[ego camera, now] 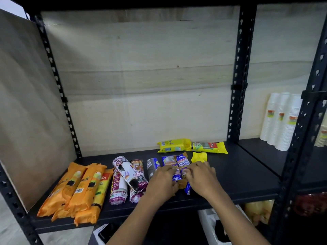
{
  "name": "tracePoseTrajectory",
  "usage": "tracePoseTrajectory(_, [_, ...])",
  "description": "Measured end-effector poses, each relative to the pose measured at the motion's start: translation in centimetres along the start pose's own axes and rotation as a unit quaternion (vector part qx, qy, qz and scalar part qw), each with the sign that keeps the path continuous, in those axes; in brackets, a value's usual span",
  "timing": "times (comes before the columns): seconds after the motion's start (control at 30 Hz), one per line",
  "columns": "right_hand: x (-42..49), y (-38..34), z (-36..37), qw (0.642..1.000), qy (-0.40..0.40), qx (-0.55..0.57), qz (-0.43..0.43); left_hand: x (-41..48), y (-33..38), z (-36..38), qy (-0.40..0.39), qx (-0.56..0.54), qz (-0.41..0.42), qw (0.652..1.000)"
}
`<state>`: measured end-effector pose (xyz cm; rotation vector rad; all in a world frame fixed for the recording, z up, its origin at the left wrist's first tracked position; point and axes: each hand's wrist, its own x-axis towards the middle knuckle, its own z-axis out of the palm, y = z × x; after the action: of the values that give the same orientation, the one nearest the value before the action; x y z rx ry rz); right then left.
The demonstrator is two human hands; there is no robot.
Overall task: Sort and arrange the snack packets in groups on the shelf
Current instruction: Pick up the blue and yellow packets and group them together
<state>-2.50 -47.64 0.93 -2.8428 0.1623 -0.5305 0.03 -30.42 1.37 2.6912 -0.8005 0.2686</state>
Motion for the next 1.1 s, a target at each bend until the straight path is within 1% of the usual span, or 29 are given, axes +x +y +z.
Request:
tracePoseTrajectory(0.23, [0.0,0.4,0.3,1.000,0.008,0.019,-0.001,0.1,-0.1,0.2,-0.001,-0.004,-0.008,1.000])
tracePoseTrajectory(0.33, [-0.1,0.9,0.1,0.999,0.015,0.051,-0.008,0.1,0.0,0.0,-0.011,-0.021,-0.012,1.000])
tracePoseTrajectory(0.43, [0.0,1.6,-0.2,0.993,0.064,0.101,-0.003,0.2,0.4,-0.1,0.020,-0.063,0.007,0.998])
tracePoseTrajectory(0.53, [0.0,2.8,-0.6,0.988,0.110,0.105,0.028,1.6,0.9,-0.1,0.048,-0.101,0.006,0.994])
tracePoseTrajectory(0.57, [-0.1,3.3,-0.7,0.988,0.107,0.107,0.042,2.4,1.0,-0.1,0.057,-0.100,0.006,0.993])
tracePoseTrajectory(0.63, [-0.1,4.1,-0.7,0.988,0.071,0.116,0.069,4.0,1.5,0.0,0.068,-0.099,0.003,0.993])
tracePoseTrajectory(0.7, [-0.2,4.6,-0.6,0.985,0.022,0.144,0.089,5.3,2.1,0.3,0.053,-0.105,0.001,0.993])
tracePoseTrajectory(0.77, [-0.3,4.8,-0.2,0.978,-0.009,0.182,0.098,6.2,2.6,0.9,0.034,-0.091,0.001,0.995])
tracePoseTrajectory(0.87, [-0.3,5.1,0.1,0.974,-0.016,0.199,0.109,6.8,2.8,1.9,0.028,-0.062,-0.003,0.998])
tracePoseTrajectory(1.0, [-0.1,5.4,0.2,0.973,-0.019,0.198,0.120,6.6,2.7,2.5,0.045,-0.060,0.000,0.997])
tracePoseTrajectory(1.1, [0.0,5.3,0.3,0.973,-0.011,0.196,0.122,6.6,2.8,2.4,0.044,-0.055,0.005,0.998])
